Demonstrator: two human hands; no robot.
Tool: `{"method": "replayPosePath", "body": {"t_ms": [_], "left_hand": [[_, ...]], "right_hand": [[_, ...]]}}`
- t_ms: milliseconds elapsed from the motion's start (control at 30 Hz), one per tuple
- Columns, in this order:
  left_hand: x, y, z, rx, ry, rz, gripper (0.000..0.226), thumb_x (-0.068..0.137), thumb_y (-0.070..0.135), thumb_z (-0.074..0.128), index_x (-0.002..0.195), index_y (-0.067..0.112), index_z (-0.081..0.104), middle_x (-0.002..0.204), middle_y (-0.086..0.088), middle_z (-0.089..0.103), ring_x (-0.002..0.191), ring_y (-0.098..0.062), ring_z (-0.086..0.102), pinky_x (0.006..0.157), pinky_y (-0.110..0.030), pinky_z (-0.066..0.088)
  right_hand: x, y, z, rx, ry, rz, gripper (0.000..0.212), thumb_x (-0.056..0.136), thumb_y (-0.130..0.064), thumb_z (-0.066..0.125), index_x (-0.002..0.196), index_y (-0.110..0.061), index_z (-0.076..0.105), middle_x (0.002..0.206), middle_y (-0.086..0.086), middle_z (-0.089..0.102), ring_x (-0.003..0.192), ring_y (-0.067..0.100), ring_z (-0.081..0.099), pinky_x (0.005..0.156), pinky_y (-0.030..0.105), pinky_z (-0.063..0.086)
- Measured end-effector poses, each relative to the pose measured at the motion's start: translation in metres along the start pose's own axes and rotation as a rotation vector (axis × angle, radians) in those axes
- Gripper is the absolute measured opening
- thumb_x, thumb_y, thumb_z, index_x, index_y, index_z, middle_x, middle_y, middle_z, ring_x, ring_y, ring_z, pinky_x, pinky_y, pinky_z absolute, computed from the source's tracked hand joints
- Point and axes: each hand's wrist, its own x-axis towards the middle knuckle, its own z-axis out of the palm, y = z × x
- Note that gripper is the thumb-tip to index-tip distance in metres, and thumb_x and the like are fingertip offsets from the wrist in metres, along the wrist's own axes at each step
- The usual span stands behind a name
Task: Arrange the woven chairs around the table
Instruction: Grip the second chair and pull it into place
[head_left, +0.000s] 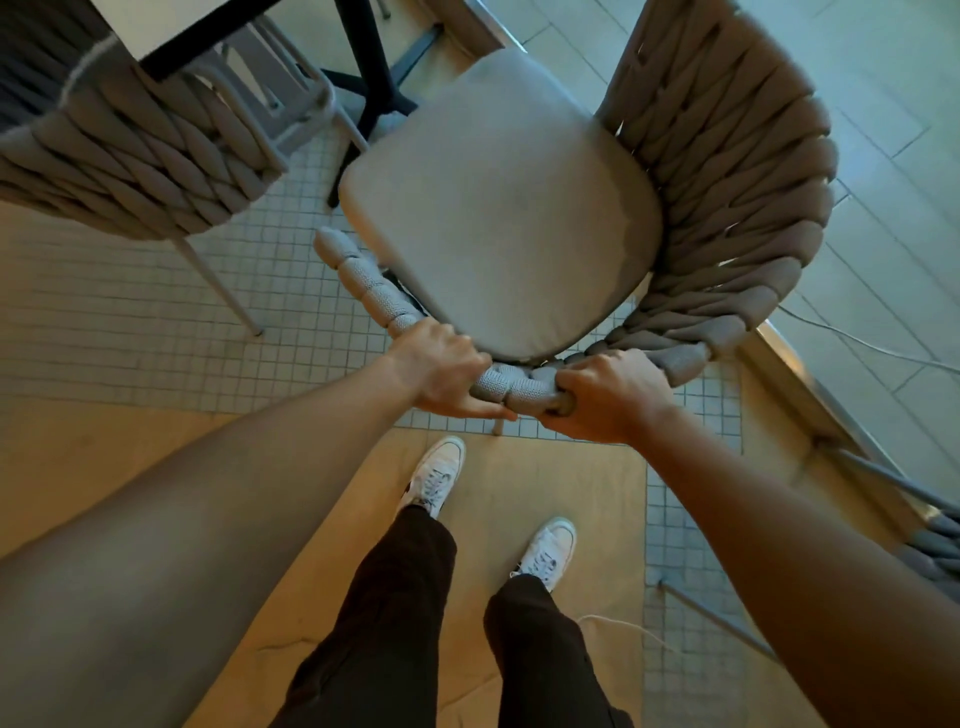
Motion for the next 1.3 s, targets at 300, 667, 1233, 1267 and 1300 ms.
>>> {"method": "replayPosePath", "body": {"t_ms": [300,667,1233,1267,1300], "left_hand": [[0.014,-0.028,0.005,0.009,0.078,0.026,0.092,0.072,0.097,0.009,0.078,0.022,0.061,0.066,0.005,0.064,0.059,-0.019,0.062,0.061,-0.032,0.052],[0.02,-0.045,-0.001,-0.012,0.129,-0.045,0.1,0.073,0.099,0.005,0.092,0.024,0.067,0.074,0.008,0.067,0.062,-0.017,0.062,0.063,-0.033,0.053],[0.066,0.044,-0.01,-0.134,0.25,-0.321,0.083,0.082,0.093,0.02,0.086,0.027,0.069,0.072,0.007,0.069,0.061,-0.017,0.064,0.059,-0.03,0.049],[0.067,0.043,-0.011,-0.134,0.245,-0.325,0.083,0.082,0.093,0.02,0.086,0.027,0.069,0.072,0.007,0.068,0.061,-0.017,0.064,0.06,-0.031,0.05],[0.068,0.041,-0.013,-0.133,0.24,-0.331,0.082,0.082,0.093,0.02,0.085,0.026,0.068,0.071,0.007,0.068,0.061,-0.017,0.063,0.06,-0.032,0.051]], "right_hand": [[0.027,0.015,0.0,-0.011,0.111,-0.045,0.049,0.089,-0.067,0.05,0.083,-0.022,0.069,0.072,-0.008,0.066,0.053,0.014,0.059,0.049,0.025,0.047],[0.041,0.036,-0.006,0.134,0.247,-0.169,0.065,0.092,-0.08,0.033,0.076,-0.024,0.062,0.062,-0.01,0.054,0.043,0.009,0.047,0.044,0.019,0.035],[0.029,0.119,0.006,0.013,0.276,-0.225,0.084,0.095,-0.08,0.015,0.072,-0.017,0.066,0.061,-0.003,0.058,0.047,0.017,0.053,0.049,0.03,0.046],[0.031,0.12,0.005,0.006,0.267,-0.224,0.084,0.094,-0.08,0.014,0.071,-0.018,0.065,0.061,-0.004,0.057,0.046,0.016,0.052,0.048,0.029,0.045],[0.034,0.121,0.003,-0.011,0.249,-0.217,0.084,0.094,-0.081,0.012,0.073,-0.019,0.065,0.062,-0.004,0.057,0.047,0.015,0.053,0.049,0.028,0.044]]}}
